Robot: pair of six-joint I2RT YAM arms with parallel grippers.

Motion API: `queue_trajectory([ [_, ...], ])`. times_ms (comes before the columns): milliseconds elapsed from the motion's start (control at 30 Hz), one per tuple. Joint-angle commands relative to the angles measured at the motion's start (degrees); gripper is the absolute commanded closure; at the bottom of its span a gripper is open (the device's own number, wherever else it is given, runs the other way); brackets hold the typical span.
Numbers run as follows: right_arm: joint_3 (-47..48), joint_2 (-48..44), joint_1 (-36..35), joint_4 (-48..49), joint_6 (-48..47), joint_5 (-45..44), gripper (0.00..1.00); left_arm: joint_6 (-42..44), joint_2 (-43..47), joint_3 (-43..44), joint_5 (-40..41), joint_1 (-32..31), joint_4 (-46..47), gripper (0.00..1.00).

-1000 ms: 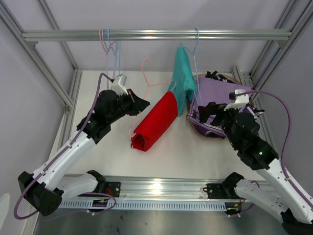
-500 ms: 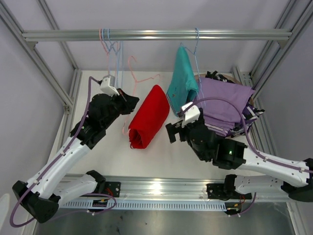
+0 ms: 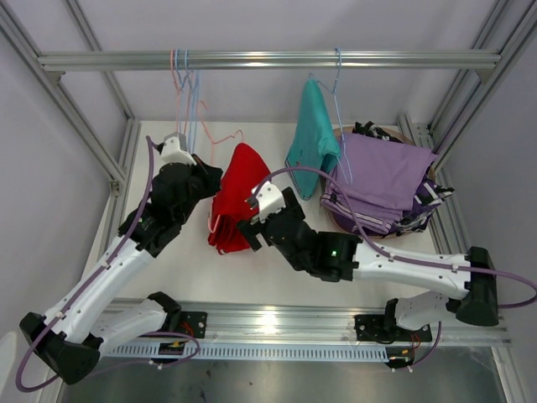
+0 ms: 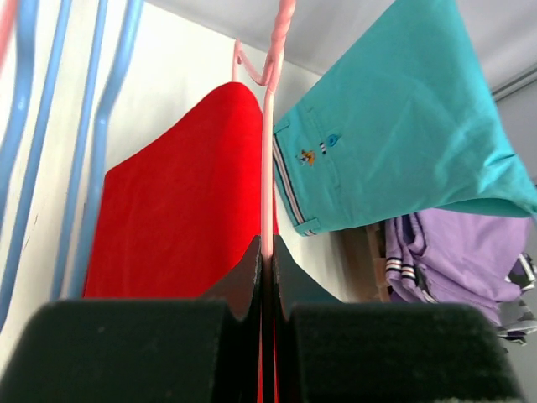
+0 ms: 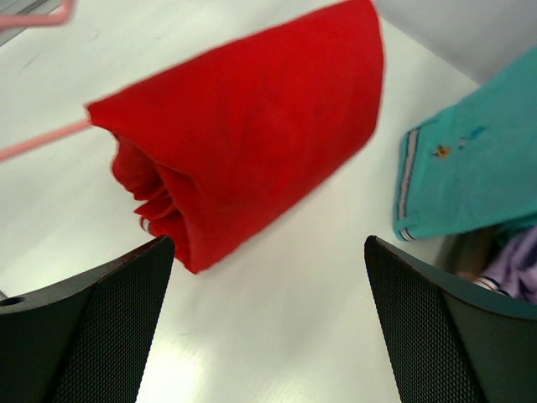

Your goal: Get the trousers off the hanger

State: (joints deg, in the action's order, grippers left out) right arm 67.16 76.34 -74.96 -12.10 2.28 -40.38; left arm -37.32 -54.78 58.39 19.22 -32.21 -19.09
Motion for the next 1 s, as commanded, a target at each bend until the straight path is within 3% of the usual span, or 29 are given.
queue_trajectory([
  [0,4.8,3.3,-0.8,3.9,0.1,3.5,0.01,0.0,-0.1,2.3,2.7,0.3,2.3,1.00],
  [200,4.6,6.9,-1.2,7.6,0.3,6.7,0.00,0.2,-0.3,2.2,2.0,0.2,2.1,1.00],
  [400,4.7,10.3,-0.9,10.8,-0.3,4.1,0.01,0.5,0.3,2.0,1.6,0.2,2.0,1.00],
  [633,3.2,12.4,2.1,17.7,1.1,-1.5,0.01,0.4,1.2,1.6,0.6,0.4,2.2,1.00],
  [967,3.4,14.8,6.8,22.2,2.7,0.4,0.01,0.0,1.5,1.5,-1.3,1.3,2.4,1.00],
])
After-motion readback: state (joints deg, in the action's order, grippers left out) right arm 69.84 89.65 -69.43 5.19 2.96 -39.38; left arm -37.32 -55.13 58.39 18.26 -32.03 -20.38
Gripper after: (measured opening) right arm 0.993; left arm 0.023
